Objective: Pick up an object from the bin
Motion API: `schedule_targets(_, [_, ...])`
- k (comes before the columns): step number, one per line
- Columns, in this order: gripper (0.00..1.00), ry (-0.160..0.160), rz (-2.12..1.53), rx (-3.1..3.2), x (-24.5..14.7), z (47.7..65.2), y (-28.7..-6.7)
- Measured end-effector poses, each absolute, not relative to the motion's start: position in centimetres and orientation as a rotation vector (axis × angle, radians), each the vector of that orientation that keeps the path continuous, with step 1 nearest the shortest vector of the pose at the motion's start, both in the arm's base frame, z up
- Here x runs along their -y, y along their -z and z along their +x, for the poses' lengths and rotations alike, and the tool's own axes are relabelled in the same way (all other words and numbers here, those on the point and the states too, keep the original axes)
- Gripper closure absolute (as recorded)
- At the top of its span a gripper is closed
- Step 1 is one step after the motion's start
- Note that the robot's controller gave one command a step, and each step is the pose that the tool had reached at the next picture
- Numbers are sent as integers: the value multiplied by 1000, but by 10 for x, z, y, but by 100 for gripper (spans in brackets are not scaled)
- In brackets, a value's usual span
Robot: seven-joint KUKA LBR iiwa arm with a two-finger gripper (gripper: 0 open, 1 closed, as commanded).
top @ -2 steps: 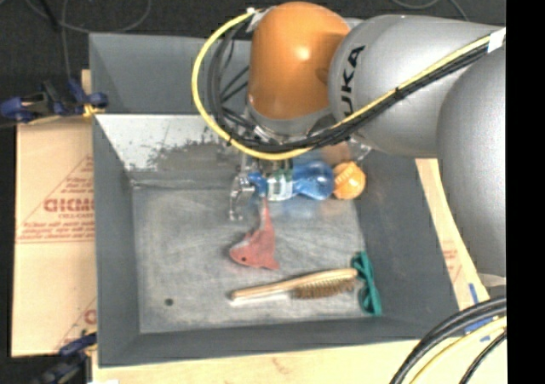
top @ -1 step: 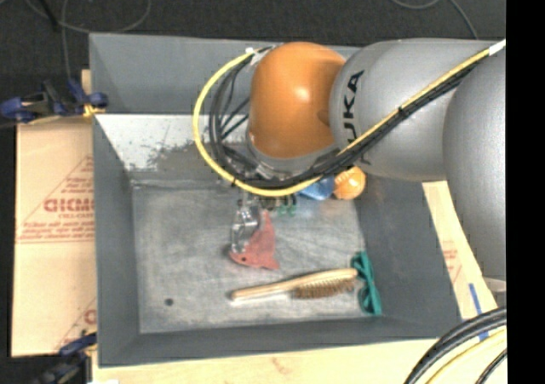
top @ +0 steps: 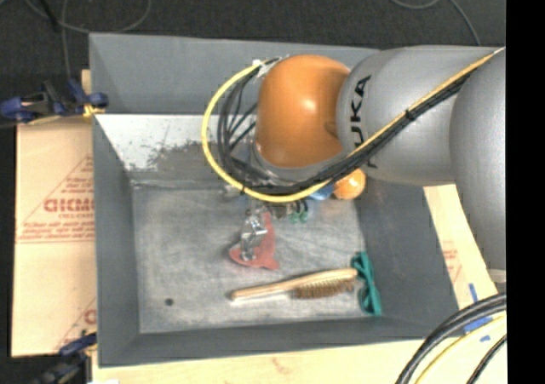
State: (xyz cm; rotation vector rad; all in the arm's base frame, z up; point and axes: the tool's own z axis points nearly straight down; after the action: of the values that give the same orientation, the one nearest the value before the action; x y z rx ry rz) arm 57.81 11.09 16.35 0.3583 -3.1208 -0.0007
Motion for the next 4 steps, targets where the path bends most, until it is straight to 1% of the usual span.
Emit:
schedule_targets(1, [0,-4,732,3066,-104,599,-110])
schedule_targets(2, [0,0,997,2984,-103,582,-74])
schedule_targets(3, [0,0,1006,2984,-102,585,-73])
schedule_targets(4, [0,-2,1240,2904,-71,557,-74])
